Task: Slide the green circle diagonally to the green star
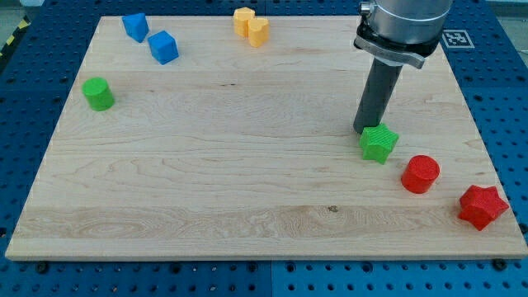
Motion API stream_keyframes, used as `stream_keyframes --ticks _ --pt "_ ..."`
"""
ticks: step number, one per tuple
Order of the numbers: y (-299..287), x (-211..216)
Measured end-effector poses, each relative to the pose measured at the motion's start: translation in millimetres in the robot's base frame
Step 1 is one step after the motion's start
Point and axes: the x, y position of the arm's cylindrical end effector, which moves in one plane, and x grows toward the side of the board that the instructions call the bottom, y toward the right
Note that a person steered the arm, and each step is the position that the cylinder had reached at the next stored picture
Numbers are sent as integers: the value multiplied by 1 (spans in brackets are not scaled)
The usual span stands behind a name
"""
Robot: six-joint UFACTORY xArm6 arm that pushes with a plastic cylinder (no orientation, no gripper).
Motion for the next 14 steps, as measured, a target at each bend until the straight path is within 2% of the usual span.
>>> stream_keyframes --ticks 3,4,5,6,7,8,12,13,14 --pt "-241 18" --pt "-342 8" --pt "-417 -16" --pt "-400 -43" --pt "-350 -56" --pt "-338 -65" --pt "-359 -170" --pt "-323 -170" --pt "-286 -143"
